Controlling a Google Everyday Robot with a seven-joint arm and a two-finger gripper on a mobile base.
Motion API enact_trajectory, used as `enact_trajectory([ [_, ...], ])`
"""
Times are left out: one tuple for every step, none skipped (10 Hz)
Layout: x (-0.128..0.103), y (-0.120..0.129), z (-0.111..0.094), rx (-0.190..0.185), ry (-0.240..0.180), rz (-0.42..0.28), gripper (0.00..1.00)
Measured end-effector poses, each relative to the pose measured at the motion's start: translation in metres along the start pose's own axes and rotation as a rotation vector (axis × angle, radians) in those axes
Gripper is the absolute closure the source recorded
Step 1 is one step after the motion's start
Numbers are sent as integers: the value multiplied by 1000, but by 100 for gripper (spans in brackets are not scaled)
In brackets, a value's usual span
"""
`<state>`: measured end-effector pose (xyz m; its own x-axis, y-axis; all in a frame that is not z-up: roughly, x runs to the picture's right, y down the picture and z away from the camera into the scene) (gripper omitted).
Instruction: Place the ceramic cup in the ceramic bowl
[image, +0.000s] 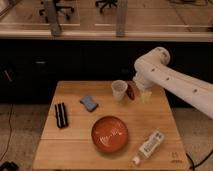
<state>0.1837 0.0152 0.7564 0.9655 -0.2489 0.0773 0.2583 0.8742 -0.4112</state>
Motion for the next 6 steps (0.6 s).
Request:
enact_trajectory([
  [-2, -11, 2, 3, -3, -18, 20],
  [-5, -20, 4, 6, -8, -35, 20],
  [-6, -23, 5, 8, -11, -44, 20],
  [-6, -26, 5, 10, -16, -53, 20],
  [-6, -30, 7, 12, -21, -66, 20],
  [-10, -35, 11, 10, -34, -82, 20],
])
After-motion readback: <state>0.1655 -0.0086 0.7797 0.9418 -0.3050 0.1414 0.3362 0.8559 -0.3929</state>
